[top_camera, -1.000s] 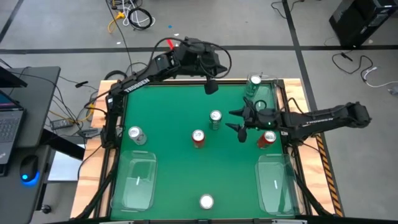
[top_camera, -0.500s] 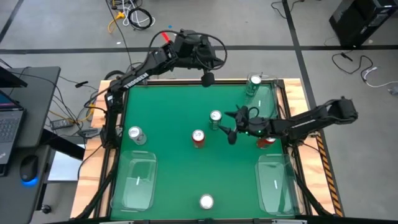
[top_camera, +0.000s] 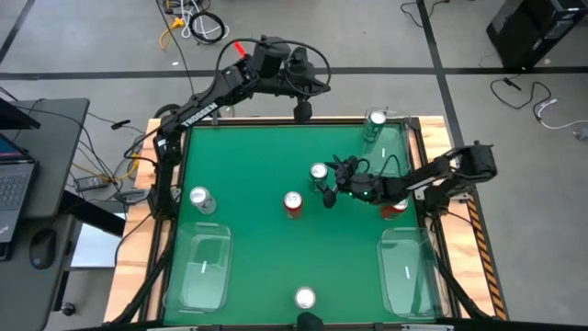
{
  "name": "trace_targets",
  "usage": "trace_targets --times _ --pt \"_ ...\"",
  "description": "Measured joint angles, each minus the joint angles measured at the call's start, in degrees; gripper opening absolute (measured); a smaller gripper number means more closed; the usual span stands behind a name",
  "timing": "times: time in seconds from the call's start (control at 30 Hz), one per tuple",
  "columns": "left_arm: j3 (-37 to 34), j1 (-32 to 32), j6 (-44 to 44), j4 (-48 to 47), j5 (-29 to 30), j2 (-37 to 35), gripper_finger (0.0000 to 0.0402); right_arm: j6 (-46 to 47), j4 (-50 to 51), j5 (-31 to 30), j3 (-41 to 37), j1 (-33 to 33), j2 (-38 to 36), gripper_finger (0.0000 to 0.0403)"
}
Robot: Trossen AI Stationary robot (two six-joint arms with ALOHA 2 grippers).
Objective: Sort soda cans
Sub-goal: Put the left green soda can into the top transparent bin
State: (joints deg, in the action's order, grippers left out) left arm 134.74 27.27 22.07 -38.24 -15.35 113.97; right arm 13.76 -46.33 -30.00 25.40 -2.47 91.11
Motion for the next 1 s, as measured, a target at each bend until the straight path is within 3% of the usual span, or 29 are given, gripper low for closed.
trace_targets --times 0.3,0.53,0.63,0.83,1.0 --pt "0.0 1.3 0.2 -0.2 -1.2 0.0 0.0 1.9 -3.0 4.6 2.7 -2.7 5.0 0.0374" --pt "0.0 2.0 0.2 -0.2 -2.0 0.0 0.0 2.1 -3.1 5.4 2.8 -4.1 6.1 0.0294" --pt "0.0 2.2 0.2 -0.2 -2.0 0.0 0.0 0.9 -3.2 5.7 2.8 -4.1 5.7 0.0293" --pt "0.0 2.4 0.2 -0.1 -2.6 0.0 0.0 -2.6 -4.1 5.9 2.8 -4.0 0.1 0.0293" --pt "0.0 2.4 0.2 0.0 -2.8 0.0 0.0 -4.9 2.0 4.6 2.7 -4.0 -9.6 0.0293"
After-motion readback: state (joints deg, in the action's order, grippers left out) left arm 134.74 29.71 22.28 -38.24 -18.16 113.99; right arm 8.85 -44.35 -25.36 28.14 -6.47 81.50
